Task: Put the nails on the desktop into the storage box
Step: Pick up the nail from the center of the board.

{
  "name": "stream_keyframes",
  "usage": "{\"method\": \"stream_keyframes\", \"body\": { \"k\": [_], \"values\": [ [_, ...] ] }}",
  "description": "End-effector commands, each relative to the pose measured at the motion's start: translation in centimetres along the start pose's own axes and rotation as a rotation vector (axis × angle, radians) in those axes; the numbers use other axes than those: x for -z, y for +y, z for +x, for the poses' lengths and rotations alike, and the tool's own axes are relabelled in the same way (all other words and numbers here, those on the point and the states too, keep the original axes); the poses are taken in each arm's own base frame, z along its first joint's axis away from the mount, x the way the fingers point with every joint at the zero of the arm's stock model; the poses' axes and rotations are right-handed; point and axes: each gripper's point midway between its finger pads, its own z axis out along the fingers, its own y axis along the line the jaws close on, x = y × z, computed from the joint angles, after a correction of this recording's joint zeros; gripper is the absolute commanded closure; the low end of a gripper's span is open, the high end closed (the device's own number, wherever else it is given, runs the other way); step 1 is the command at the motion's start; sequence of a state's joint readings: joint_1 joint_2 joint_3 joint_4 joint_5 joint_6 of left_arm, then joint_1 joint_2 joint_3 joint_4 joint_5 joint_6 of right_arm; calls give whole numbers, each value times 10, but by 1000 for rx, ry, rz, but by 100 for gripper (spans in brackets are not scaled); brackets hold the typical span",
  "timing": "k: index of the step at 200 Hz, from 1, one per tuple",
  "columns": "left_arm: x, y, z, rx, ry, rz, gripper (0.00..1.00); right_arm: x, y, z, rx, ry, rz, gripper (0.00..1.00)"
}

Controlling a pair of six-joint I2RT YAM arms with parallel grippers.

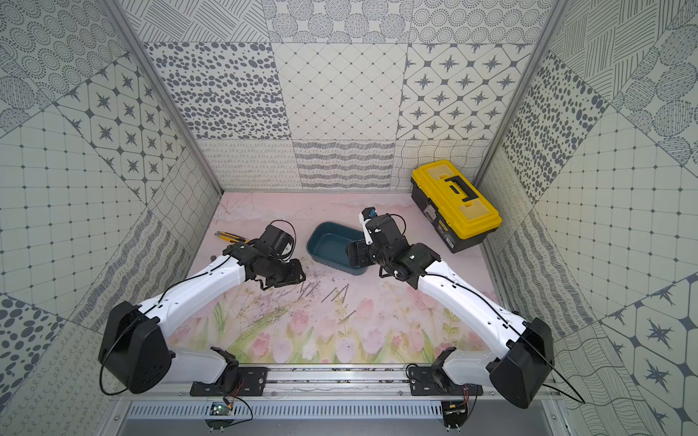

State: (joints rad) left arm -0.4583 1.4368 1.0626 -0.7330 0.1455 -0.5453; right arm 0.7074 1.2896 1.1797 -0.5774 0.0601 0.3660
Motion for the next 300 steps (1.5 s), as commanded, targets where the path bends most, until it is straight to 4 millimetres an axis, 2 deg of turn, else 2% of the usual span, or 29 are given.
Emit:
{"method": "stream_keyframes", "body": {
  "k": [1,51,154,300],
  "values": [
    [-24,10,7,-38,79,-79,62,-3,5,-4,16,-24,-21,14],
    [-46,26,-2,-77,103,-177,71,-7,5,-1,23,-19,-21,14],
    [-65,29,-30,-144,55,-243,82,-5,3,-6,31,-35,-6,14],
    [-84,33,-34,-158,68,-263,80,-5,3,-5,30,-34,-9,13]
  ]
}}
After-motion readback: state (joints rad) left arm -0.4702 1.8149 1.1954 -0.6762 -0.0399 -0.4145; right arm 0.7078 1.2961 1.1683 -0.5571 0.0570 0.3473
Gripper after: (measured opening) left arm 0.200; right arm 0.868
